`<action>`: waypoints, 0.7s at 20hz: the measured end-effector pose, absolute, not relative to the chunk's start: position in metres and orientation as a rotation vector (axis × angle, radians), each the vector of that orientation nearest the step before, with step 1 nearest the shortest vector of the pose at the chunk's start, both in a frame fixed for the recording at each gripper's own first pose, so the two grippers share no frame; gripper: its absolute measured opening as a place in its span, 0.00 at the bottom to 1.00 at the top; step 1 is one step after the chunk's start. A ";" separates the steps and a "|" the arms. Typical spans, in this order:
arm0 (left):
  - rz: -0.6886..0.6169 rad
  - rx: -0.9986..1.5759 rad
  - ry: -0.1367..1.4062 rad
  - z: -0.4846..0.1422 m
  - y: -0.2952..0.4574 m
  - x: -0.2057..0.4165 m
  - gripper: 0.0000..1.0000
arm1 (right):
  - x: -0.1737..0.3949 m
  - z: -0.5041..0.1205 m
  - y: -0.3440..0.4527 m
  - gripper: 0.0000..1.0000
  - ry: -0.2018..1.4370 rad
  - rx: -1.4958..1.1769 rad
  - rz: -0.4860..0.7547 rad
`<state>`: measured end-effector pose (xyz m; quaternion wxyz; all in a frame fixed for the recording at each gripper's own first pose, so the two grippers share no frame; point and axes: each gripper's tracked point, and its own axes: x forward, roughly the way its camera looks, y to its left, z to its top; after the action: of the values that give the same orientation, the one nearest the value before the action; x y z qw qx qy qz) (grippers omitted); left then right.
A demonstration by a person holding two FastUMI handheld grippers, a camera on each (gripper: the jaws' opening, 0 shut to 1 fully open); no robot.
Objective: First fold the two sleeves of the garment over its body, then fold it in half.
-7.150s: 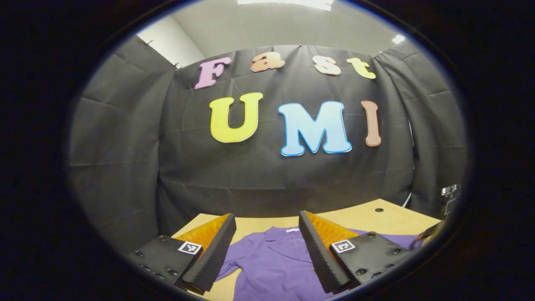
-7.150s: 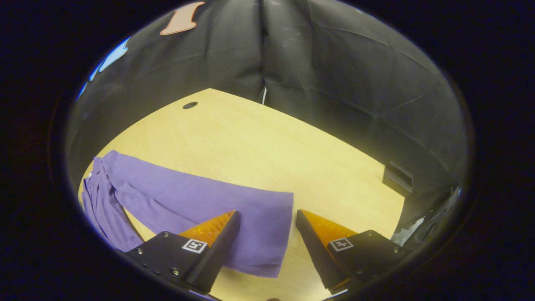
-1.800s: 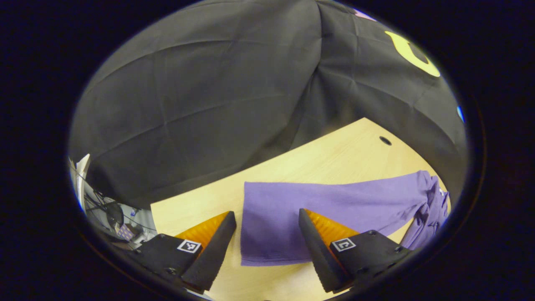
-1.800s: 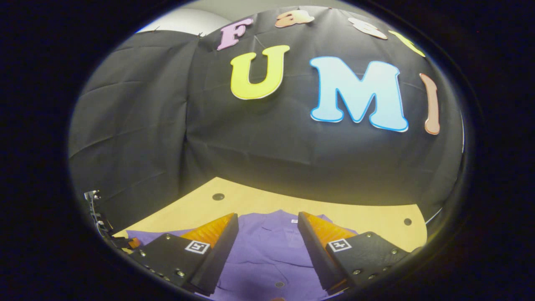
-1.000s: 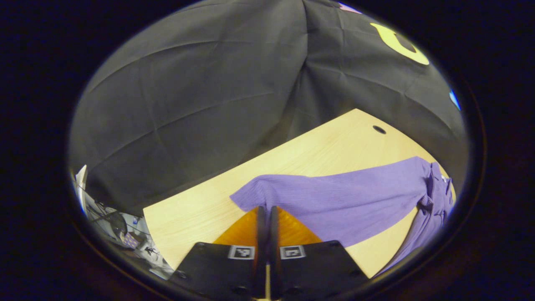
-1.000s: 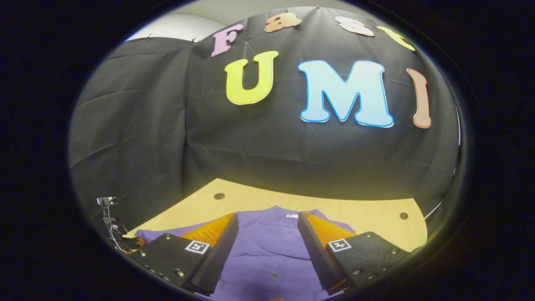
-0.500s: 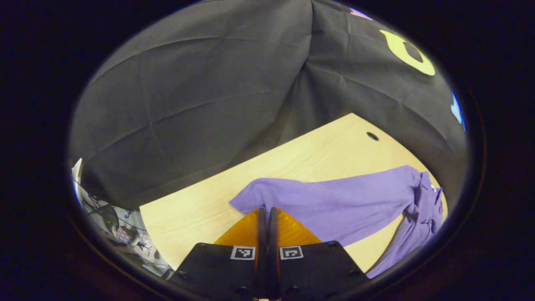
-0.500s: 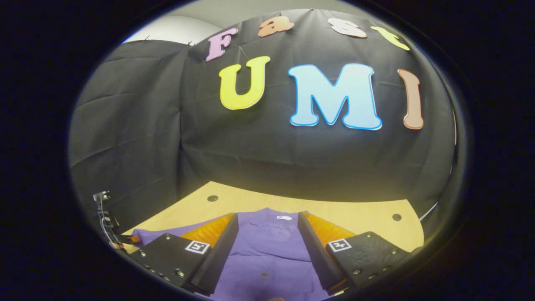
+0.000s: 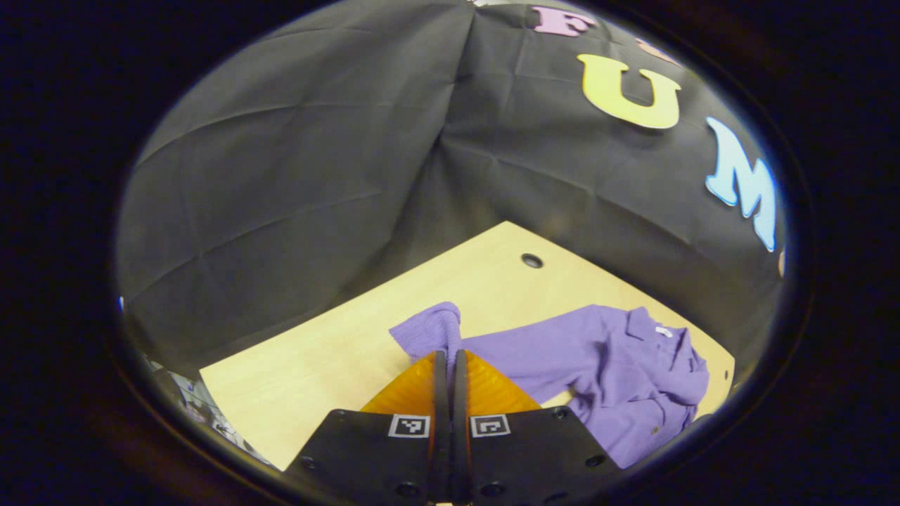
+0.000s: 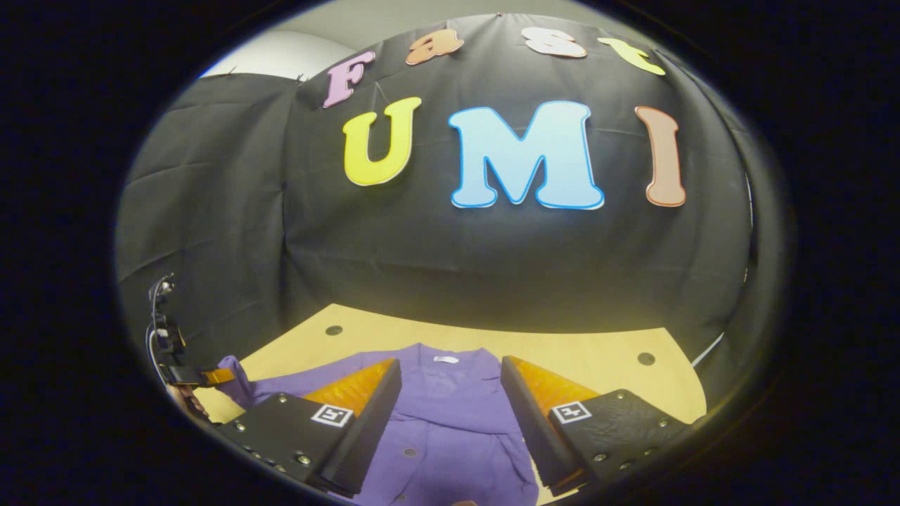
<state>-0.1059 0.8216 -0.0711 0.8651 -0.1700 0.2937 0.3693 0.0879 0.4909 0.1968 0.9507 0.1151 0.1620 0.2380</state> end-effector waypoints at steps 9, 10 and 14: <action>0.530 -0.289 0.601 -0.057 0.684 0.017 0.07 | 0.089 0.163 0.432 0.87 0.351 0.256 0.431; 0.513 -0.299 0.594 -0.055 0.671 0.027 0.07 | 0.087 0.160 0.426 0.87 0.354 0.258 0.426; 0.443 -0.278 0.608 -0.063 0.626 0.065 0.07 | 0.085 0.145 0.404 0.87 0.376 0.264 0.407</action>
<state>0.0648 0.6256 -0.0630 0.9207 -0.1355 0.2957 0.2157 0.0852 0.4038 0.1448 0.9532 0.1300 0.1850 0.2005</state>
